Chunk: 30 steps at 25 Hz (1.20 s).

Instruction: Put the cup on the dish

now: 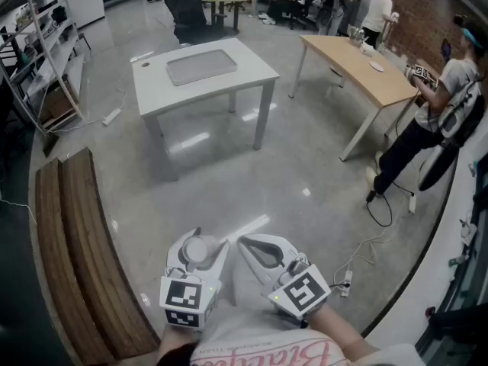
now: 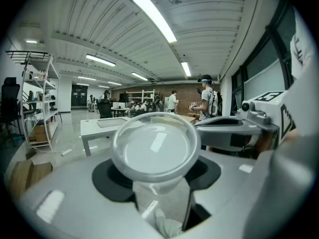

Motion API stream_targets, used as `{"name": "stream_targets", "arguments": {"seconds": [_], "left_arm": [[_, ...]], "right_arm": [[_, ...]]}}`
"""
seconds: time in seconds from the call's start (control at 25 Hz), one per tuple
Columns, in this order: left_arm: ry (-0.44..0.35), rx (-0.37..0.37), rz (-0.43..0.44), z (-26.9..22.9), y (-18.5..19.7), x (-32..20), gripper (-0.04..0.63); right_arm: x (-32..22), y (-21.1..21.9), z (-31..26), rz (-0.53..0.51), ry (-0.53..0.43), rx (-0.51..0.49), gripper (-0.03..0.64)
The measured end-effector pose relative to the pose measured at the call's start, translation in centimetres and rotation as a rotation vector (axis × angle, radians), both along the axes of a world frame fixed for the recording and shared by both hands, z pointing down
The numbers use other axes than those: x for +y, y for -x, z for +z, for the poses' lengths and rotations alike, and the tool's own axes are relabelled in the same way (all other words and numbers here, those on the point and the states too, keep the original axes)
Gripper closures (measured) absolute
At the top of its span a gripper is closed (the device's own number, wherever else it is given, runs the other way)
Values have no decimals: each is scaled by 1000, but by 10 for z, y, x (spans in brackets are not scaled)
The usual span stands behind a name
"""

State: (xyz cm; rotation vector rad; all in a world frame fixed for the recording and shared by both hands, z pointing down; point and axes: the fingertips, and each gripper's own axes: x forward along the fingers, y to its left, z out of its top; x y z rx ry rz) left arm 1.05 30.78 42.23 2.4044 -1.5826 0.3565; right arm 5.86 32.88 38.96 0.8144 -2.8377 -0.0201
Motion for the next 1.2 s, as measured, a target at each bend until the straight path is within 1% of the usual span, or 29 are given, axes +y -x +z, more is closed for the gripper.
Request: {"name": "stream_targets", "arguments": {"seconds": [0.2,0.4,0.48,0.6,0.76,1.0,1.2], "left_arm": [[28,-42,8,7,1,-2,344],[75,-166,15,14,-6,-12,344],[97,-190,30,19,-9,-18,344],[139,-204,44,26,-10,-28,344],[183,-216,40,31,-4,-49,344],[205,-236,53,38,0,-95,344],[194,-242,44,28,4,-142,344]], "right_arm": [[-2,0,2,3,-4,13,617],[-11,-7,10,5,16,17,615],[-18,-8,13,2,21,15,615],[-33,-5,15,-11,29,17,617],[-60,4,12,-28,30,19,617],[-113,6,15,-23,51,-23,615],[-160,16,8,-55,50,-16,615]]}}
